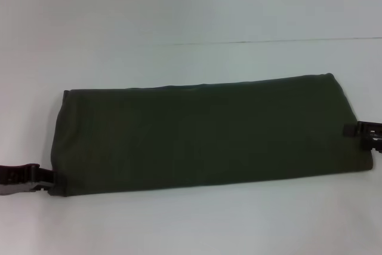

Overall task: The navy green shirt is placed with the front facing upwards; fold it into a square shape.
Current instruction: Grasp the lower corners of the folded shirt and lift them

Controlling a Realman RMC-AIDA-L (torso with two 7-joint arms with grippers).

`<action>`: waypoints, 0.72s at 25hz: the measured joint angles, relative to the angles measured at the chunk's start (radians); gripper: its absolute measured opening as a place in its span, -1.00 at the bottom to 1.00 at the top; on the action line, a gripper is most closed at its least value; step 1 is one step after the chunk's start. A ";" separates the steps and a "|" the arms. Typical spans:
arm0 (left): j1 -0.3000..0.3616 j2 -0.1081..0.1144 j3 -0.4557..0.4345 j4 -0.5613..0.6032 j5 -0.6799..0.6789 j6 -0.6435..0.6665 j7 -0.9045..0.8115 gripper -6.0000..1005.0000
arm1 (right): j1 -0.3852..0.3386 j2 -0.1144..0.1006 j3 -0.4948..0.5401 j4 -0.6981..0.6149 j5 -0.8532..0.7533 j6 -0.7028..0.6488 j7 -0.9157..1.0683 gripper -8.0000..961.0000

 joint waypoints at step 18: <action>-0.014 0.003 0.017 0.005 0.013 -0.011 0.010 -0.77 | 0.053 -0.016 -0.009 -0.091 -0.106 -0.076 0.153 0.78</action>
